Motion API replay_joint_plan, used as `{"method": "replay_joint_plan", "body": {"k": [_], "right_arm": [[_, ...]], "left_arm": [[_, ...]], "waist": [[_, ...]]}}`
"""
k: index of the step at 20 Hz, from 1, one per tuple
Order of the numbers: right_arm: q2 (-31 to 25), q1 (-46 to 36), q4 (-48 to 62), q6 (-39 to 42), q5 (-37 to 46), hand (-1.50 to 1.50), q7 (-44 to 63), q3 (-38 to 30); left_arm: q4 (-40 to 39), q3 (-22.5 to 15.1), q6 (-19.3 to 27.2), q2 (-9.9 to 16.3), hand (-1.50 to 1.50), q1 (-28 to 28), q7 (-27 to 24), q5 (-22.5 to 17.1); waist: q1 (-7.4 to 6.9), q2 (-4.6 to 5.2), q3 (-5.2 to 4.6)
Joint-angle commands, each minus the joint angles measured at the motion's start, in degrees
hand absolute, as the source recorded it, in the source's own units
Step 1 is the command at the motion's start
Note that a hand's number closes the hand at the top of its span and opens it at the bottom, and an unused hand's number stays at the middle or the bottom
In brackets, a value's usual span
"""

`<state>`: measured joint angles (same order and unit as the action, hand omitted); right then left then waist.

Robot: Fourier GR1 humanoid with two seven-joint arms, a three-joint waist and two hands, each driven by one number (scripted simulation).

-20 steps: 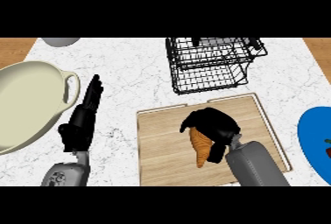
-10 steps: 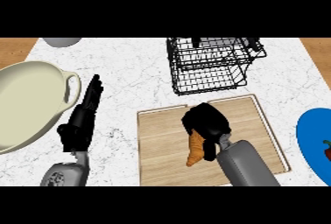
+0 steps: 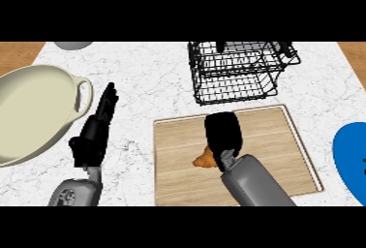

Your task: Pick the croissant from the tray and place it in the tiered basket

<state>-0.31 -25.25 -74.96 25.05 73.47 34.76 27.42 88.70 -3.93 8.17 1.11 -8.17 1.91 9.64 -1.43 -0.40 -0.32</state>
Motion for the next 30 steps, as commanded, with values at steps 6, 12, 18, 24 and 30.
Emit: {"method": "replay_joint_plan", "body": {"k": [6, 12, 18, 24, 30], "right_arm": [[0.30, -11.09, -10.18, 2.75, -6.34, 1.50, 26.13, 6.96], [0.28, -22.09, -18.99, 9.79, -11.17, 1.50, 32.35, 1.07], [0.26, -29.57, -23.58, 18.74, -12.80, 1.50, 33.10, -8.26], [0.27, -36.61, -18.20, 9.27, -21.09, 1.50, 36.12, -14.37], [0.28, -43.23, -6.61, 5.36, -17.59, 1.50, 29.43, -19.74]], "left_arm": [[-1.68, 0.07, 2.23, -0.86, 0.00, -0.87, -1.17, 1.46], [-0.51, 1.48, -0.83, 0.89, 0.00, -0.04, -0.47, -1.39], [-0.10, 0.51, 0.83, 0.07, 0.00, 1.40, -0.80, 0.34], [-0.80, -0.27, 0.81, -0.40, 0.00, 0.89, -1.48, 0.54], [-0.39, -0.27, 0.85, -0.33, 0.00, -1.20, 1.26, 0.82]], "waist": [[1.19, 0.21, 0.29], [1.20, 0.04, 0.27], [1.73, -0.08, 0.24], [0.34, 0.23, 0.23], [0.65, 0.49, 0.26]]}}
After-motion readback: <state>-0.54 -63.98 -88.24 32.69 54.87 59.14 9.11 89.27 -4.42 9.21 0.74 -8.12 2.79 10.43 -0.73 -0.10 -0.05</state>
